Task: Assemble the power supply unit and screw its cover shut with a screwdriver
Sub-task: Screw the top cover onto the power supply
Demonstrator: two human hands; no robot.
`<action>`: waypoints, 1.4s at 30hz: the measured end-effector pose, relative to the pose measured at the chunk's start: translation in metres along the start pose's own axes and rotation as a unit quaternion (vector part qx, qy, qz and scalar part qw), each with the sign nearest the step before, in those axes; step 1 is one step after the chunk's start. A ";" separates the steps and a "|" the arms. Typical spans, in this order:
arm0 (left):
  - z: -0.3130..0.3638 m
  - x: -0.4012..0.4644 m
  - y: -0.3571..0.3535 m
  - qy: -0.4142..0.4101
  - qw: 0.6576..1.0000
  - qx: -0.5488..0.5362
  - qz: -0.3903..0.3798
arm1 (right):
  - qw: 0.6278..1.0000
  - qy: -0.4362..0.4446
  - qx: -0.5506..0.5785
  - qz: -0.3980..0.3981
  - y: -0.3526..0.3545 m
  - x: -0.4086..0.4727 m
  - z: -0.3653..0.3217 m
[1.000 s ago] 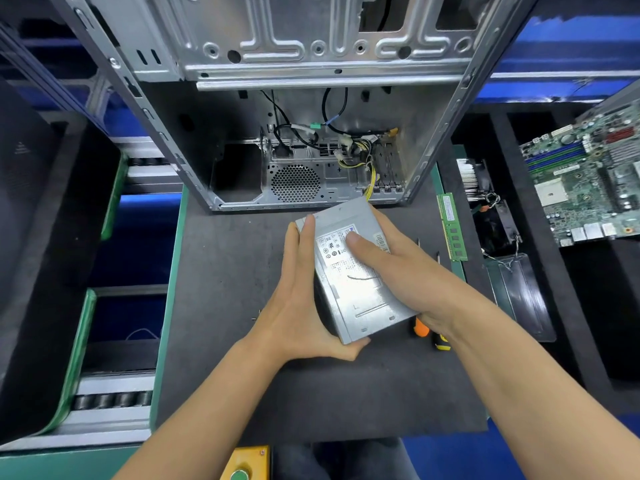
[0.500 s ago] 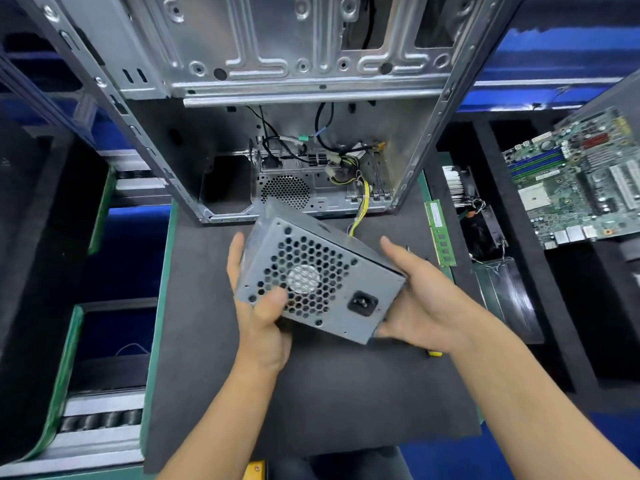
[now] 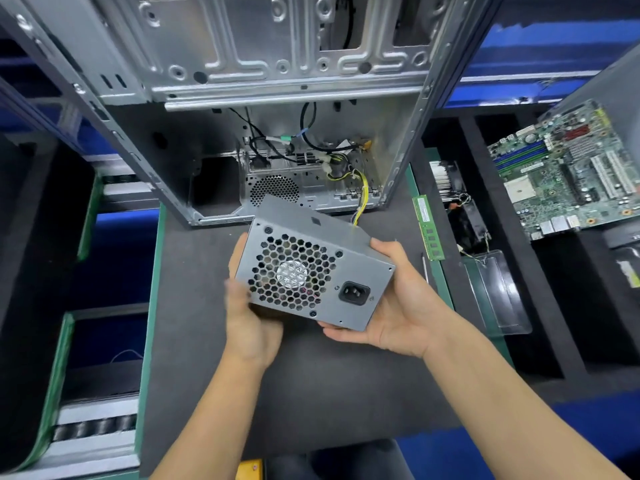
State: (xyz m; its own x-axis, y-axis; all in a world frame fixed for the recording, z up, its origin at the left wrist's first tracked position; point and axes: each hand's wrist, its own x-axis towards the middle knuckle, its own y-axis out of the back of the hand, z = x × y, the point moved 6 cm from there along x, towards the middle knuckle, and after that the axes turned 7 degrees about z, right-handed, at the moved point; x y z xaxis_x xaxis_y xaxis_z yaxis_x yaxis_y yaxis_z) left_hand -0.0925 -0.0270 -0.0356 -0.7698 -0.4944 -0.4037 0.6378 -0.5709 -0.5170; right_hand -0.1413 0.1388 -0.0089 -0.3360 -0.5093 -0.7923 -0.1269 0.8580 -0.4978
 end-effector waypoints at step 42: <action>0.007 0.020 0.000 -0.053 0.816 0.571 0.076 | 0.803 0.258 -0.474 0.254 0.034 0.015 -0.041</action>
State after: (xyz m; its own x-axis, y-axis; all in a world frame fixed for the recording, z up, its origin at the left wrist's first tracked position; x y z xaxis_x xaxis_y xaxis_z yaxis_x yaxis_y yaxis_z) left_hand -0.1072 -0.0417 -0.0384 -0.7121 -0.6354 -0.2986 0.3798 -0.7064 0.5973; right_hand -0.1891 0.1629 -0.0235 -0.8795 -0.1925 -0.4351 -0.4227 0.7361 0.5287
